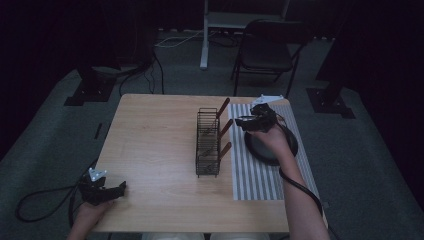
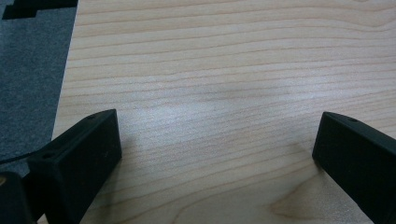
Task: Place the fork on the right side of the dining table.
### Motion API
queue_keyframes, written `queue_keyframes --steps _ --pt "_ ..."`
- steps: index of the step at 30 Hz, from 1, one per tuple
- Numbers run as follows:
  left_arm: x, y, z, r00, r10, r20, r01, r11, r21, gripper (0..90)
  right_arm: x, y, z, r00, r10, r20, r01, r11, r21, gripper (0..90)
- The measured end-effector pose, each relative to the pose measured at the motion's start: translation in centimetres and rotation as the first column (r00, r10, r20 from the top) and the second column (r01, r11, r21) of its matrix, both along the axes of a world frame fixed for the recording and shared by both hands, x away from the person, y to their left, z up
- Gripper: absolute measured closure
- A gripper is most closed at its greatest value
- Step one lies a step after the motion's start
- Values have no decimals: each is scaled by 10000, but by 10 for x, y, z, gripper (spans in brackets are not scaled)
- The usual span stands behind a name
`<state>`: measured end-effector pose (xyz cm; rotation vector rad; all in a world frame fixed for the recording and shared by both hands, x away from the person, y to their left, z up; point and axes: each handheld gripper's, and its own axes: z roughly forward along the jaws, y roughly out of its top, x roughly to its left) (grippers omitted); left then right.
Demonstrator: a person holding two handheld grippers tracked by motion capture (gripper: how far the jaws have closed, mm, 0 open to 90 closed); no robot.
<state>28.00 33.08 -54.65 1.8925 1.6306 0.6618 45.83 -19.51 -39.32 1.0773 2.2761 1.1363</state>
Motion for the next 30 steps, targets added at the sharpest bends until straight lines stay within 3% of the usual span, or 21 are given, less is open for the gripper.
queue_keyframes --steps 19,24,30 --pt "0 0 0 10000 4 -2 -4 10000 -4 16 27 30 15 9999 42 -127 -36 9990 439 237" --pt "0 0 0 10000 6 1 -6 10000 -5 16 36 37 15 9979 -293 -569 346 9950 941 261" --pt "0 0 0 10000 1 -1 -1 10000 -2 16 40 49 13 9974 -348 -634 395 9964 746 276"
